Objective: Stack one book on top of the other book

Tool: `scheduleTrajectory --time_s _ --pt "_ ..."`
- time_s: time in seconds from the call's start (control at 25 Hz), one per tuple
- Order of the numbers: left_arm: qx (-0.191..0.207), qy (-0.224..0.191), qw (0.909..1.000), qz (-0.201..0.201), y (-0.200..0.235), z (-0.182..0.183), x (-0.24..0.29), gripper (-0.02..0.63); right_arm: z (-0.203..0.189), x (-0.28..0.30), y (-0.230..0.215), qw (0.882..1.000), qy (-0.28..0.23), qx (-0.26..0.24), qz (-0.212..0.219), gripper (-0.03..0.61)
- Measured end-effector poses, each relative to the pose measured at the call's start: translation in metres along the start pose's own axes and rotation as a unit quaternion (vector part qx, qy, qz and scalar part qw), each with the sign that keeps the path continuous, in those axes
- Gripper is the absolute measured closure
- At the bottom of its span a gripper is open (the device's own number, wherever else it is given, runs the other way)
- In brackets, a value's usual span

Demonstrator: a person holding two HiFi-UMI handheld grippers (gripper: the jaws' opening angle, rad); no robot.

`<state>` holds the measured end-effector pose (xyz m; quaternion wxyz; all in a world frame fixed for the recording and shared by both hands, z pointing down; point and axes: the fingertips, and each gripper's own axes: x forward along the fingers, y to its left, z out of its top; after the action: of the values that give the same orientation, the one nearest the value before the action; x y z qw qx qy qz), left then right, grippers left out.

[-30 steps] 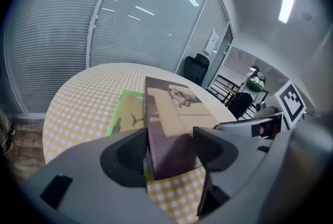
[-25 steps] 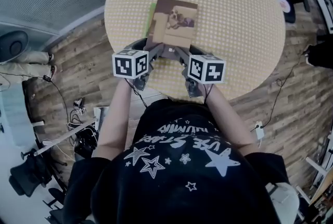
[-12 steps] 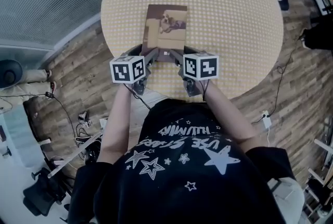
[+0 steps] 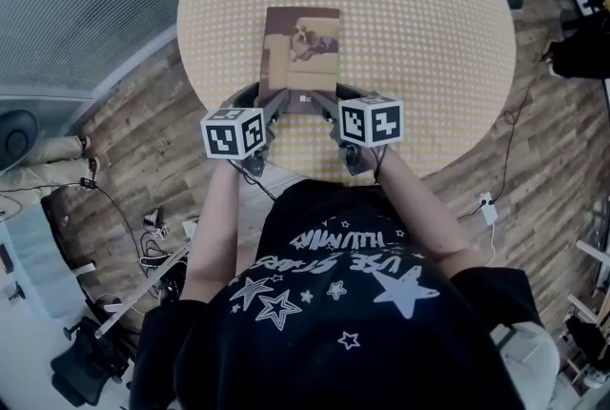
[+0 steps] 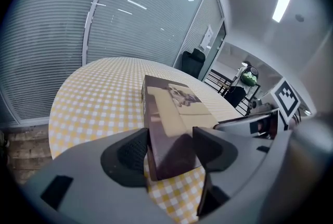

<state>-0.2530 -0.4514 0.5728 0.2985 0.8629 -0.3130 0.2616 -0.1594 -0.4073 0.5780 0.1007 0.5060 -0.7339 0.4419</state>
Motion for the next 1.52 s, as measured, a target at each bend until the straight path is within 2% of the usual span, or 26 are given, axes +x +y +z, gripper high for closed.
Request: scheduleTrajectory --time_s 0.44,0.64,0.84,1.04,1.24,1.52 --pt "-0.007 -0.042 0.9991 0.006 0.0 -0.002 -0.004 0.337 0.001 0.001 -0.001 0.999 -0.005 -0.004 0.032 0.347" --pt "-0.002 -0.048 0.9988 0.007 0.0 -0.001 -0.005 0.337 0.001 -0.001 -0.004 1.0 -0.01 -0.006 0.026 0.347" --pt "0.047 -0.057 0.9959 0.051 -0.004 0.0 -0.014 0.351 0.007 -0.016 -0.01 0.999 -0.037 -0.001 0.03 0.347" --pt "0.027 -0.096 0.991 0.09 -0.01 0.008 -0.03 0.357 0.017 -0.043 -0.021 0.998 -0.053 -0.008 0.035 0.347" --pt "0.038 -0.089 0.9892 0.11 -0.031 0.003 -0.026 0.364 0.02 -0.071 -0.04 0.997 -0.069 0.0 0.044 0.347" --pt "0.036 -0.097 0.9877 0.117 -0.089 0.005 -0.012 0.368 0.017 -0.112 -0.068 0.997 -0.053 -0.013 0.06 0.347"
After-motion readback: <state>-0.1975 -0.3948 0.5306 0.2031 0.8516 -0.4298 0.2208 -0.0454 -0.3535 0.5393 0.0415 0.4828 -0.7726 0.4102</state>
